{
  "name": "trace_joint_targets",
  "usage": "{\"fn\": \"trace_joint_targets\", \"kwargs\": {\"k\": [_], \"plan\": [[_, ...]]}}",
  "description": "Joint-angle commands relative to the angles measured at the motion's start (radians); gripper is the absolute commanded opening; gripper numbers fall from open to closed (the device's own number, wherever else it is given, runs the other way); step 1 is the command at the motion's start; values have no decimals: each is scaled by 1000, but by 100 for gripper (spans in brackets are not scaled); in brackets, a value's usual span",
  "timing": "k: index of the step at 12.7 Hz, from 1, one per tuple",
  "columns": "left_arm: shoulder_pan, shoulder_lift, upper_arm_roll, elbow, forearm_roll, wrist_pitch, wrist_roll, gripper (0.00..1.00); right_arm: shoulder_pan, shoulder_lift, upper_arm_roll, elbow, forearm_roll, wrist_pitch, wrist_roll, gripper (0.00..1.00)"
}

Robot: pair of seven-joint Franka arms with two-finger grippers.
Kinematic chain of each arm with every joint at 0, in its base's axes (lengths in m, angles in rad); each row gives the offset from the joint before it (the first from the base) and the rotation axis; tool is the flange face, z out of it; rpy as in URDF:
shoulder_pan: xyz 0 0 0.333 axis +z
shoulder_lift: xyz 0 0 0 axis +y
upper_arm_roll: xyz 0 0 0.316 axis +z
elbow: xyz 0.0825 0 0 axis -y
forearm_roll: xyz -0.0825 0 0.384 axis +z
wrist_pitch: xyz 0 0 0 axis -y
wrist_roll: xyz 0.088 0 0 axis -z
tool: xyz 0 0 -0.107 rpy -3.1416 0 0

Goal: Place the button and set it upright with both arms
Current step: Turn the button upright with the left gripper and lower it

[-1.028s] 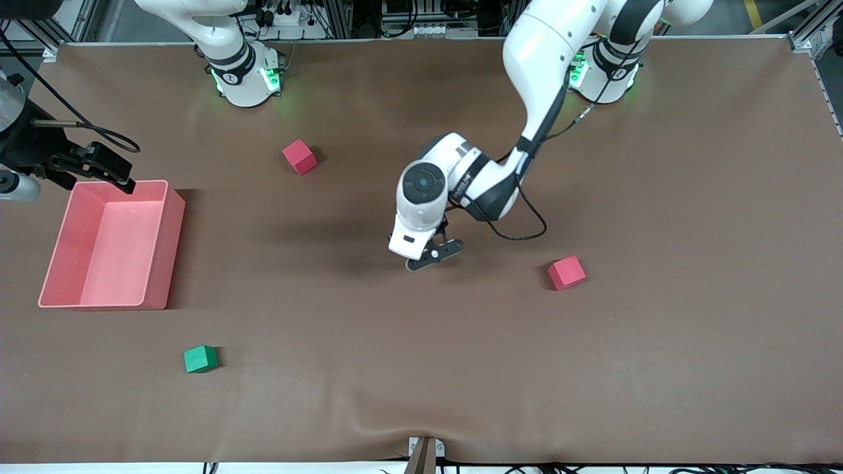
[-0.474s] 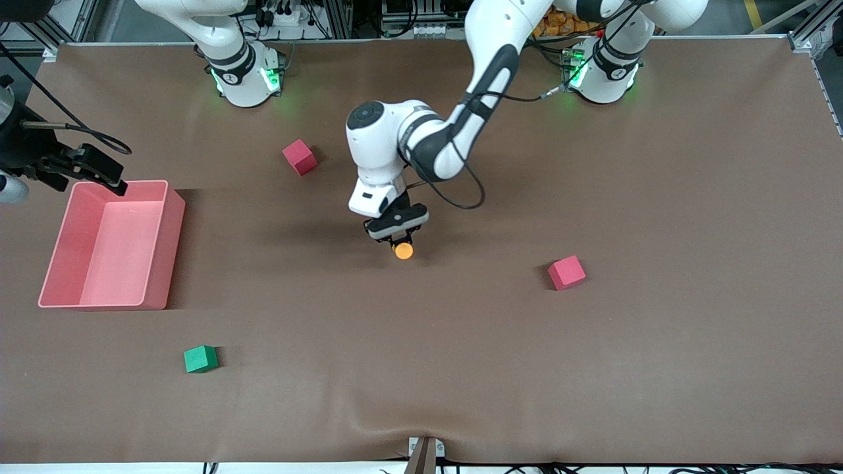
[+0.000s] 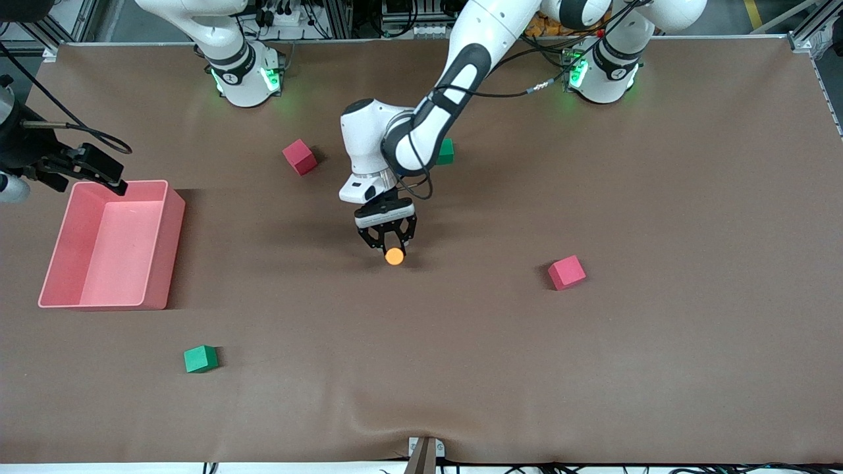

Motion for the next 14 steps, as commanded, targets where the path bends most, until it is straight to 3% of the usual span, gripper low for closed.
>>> {"fn": "trace_joint_targets", "kwargs": {"k": [1,3,10,14], "plan": [[-15,28,22,3,141,51,-116,0,-16,-12,10,-9,18,5,-16,100],[-19,55,20,-1,267,51,-138,0,-16,-15,10,-9,18,0,-15,100],[-25,120,23,3,501,53,-317,0,-16,-18,10,-9,18,-3,-16,100],[-22,140,23,4,539,57,-408,0,-17,-18,10,-10,19,-3,-16,100]]}}
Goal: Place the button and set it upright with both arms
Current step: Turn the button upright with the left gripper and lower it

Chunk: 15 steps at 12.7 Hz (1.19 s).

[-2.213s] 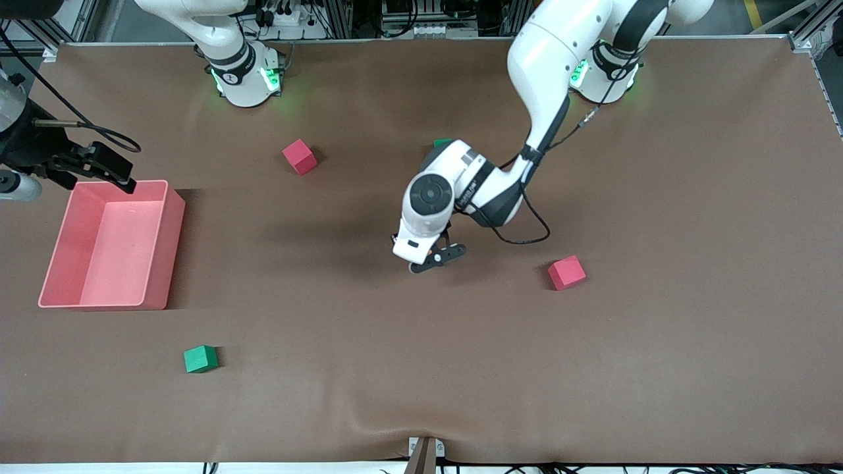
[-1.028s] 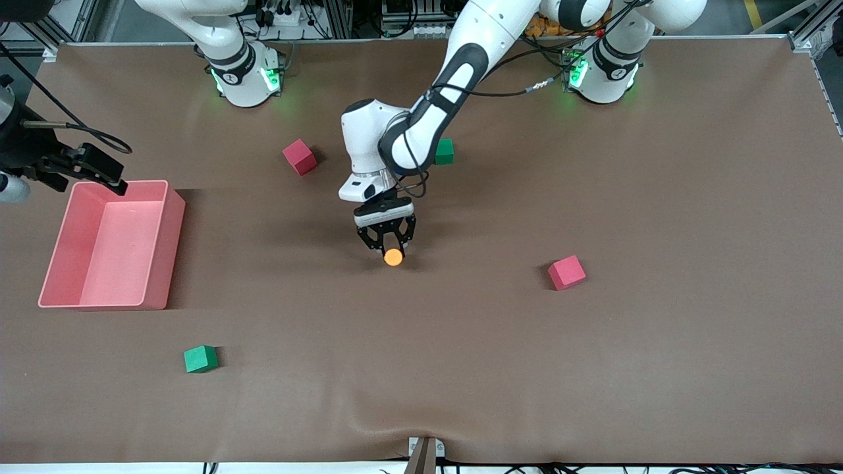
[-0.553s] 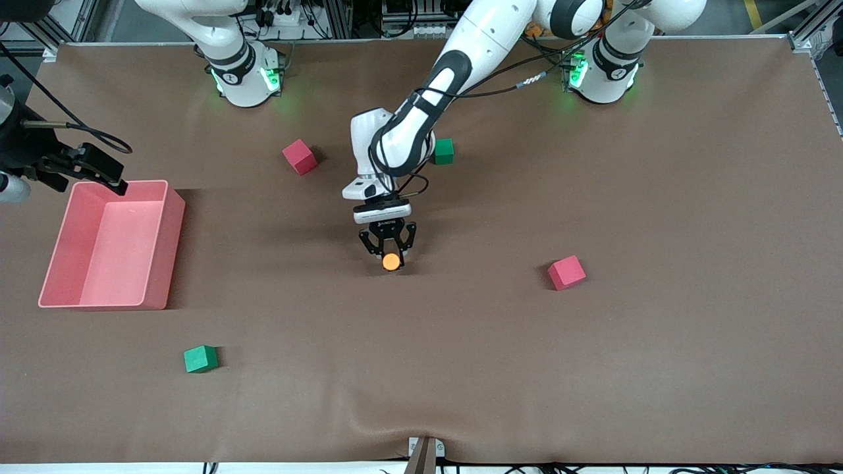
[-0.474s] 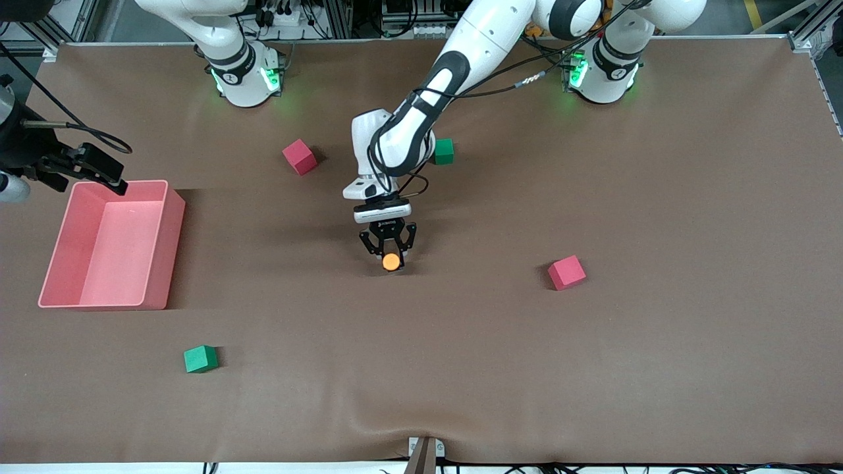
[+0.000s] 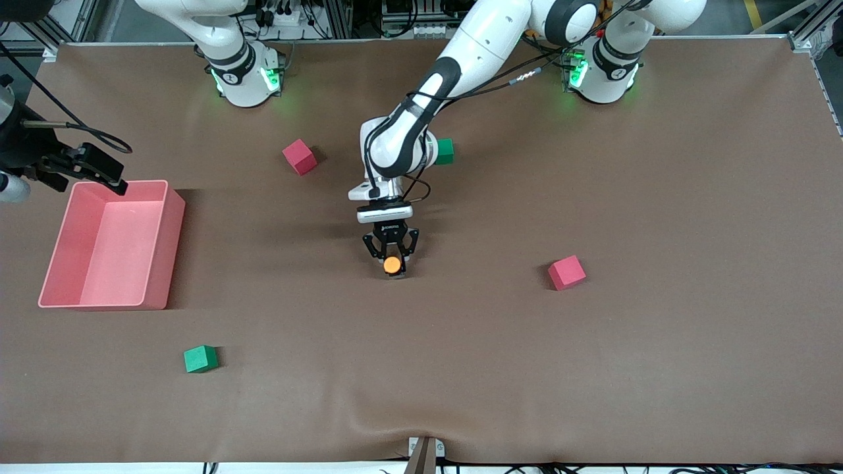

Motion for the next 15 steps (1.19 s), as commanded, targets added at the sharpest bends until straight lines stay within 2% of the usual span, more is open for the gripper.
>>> {"fn": "trace_joint_targets", "kwargs": {"k": [1,6,7,8,10,12,15], "plan": [[-9,28,22,13,35,27,-78,0,-17,-18,9,-9,19,-4,-14,100],[-10,40,22,13,35,27,-80,0,-19,-18,9,-9,19,-2,-14,100],[-10,39,20,12,34,27,-80,33,-17,-18,9,-9,19,-2,-14,100],[-10,33,14,10,31,25,-89,99,-19,-18,9,-9,19,-2,-14,100],[-10,25,9,10,25,27,-140,100,-19,-18,9,-9,19,-2,-14,100],[-9,-7,-26,8,-6,25,-135,100,-19,-16,9,-9,19,-1,-14,100],[-9,-58,-84,-2,-166,15,-88,100,-20,-18,8,-9,19,-2,-14,100]]}}
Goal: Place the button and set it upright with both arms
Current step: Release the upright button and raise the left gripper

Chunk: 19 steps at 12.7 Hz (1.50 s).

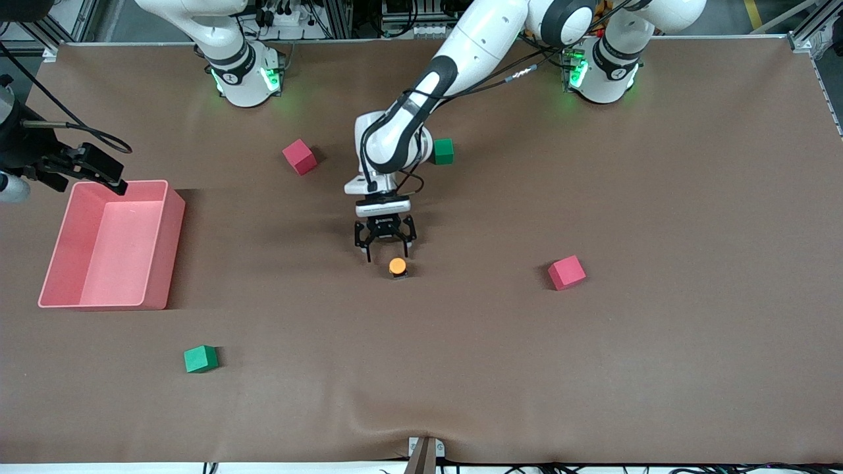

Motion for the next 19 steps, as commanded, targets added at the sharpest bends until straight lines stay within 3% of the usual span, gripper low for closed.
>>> {"fn": "trace_joint_targets", "kwargs": {"k": [1,4,10,15,19], "plan": [[-2,-63,-42,-34,-135,1,41,100,-22,-18,9,-9,19,-2,-14,100],[0,-113,-102,-31,-332,-121,227,100,-25,-16,9,-9,19,-2,-14,100],[24,-294,-99,-29,-660,-256,518,100,-33,-16,9,-9,20,1,-28,100],[191,-564,-99,-35,-846,-512,840,100,-40,-16,9,-10,20,1,-51,100],[373,-762,-99,-37,-969,-675,1246,100,-42,-16,9,-15,25,7,-54,100]]}}
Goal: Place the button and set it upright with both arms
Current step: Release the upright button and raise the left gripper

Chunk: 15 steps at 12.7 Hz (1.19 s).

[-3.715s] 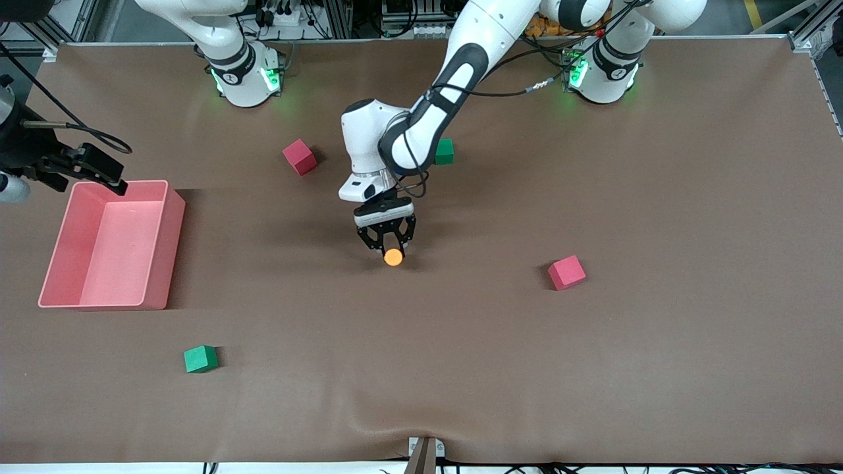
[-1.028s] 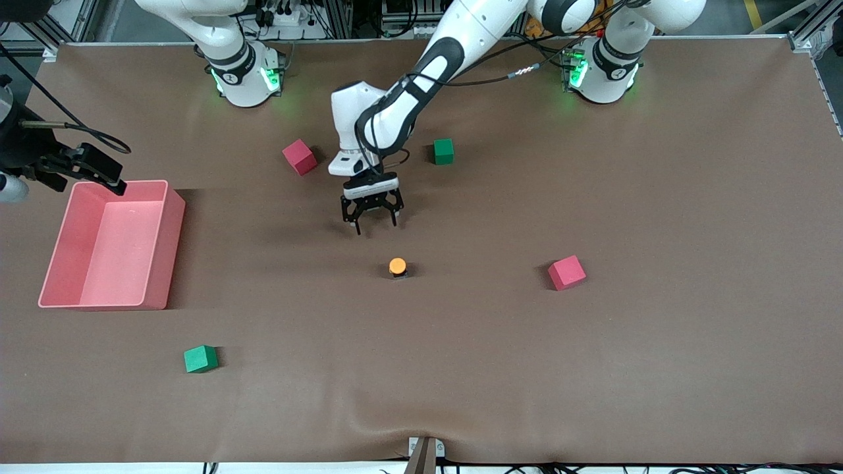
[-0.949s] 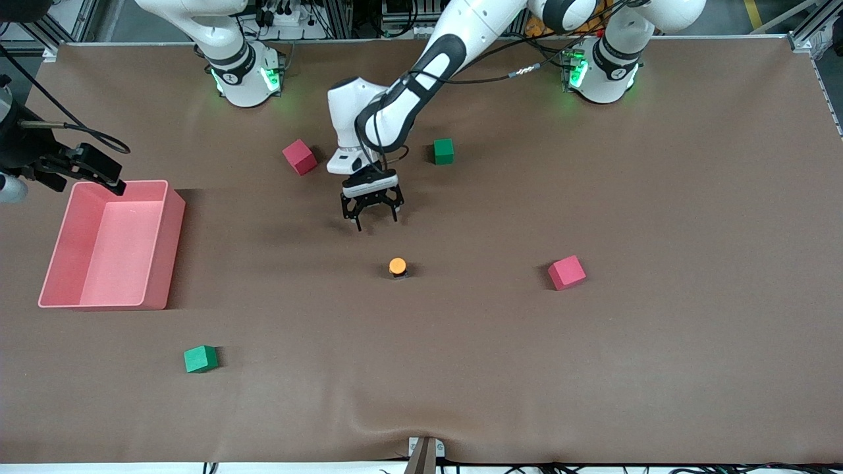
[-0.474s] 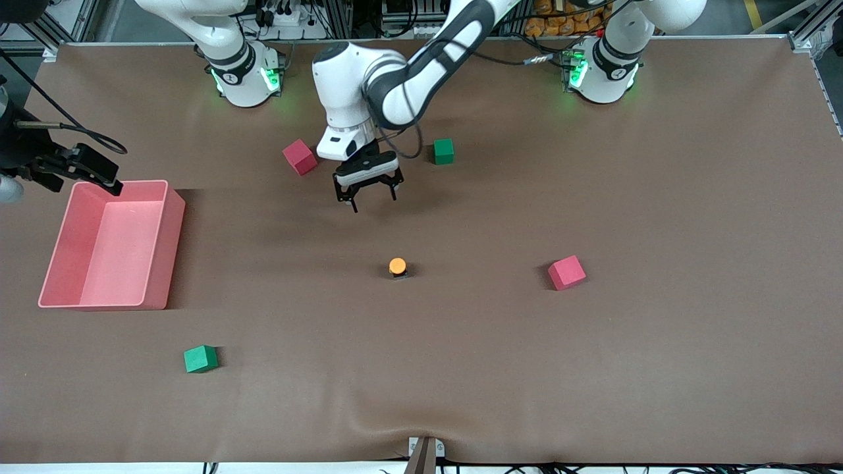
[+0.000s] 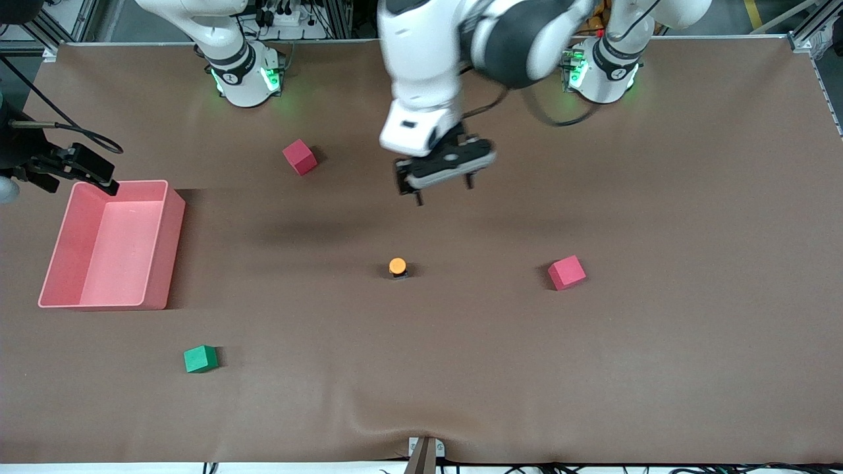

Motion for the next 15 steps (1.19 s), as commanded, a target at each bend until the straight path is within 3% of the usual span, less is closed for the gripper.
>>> {"fn": "trace_joint_targets", "kwargs": {"k": [1,4,8,10,15], "plan": [[110,-124,-14,-48,-56,-89,221,100,-24,-17,14,-14,22,6,-16,100],[236,-212,-18,-66,-59,-168,429,100,-23,-19,14,-14,22,-1,-16,100],[431,-318,-16,-170,-137,-172,685,100,-20,-28,19,-25,25,-7,-16,100],[491,-338,-18,-203,-137,-172,720,100,-24,-34,14,-29,68,-7,-41,100],[545,-336,-17,-195,-139,-172,826,100,-24,-37,11,-29,68,-11,-72,100]]}}
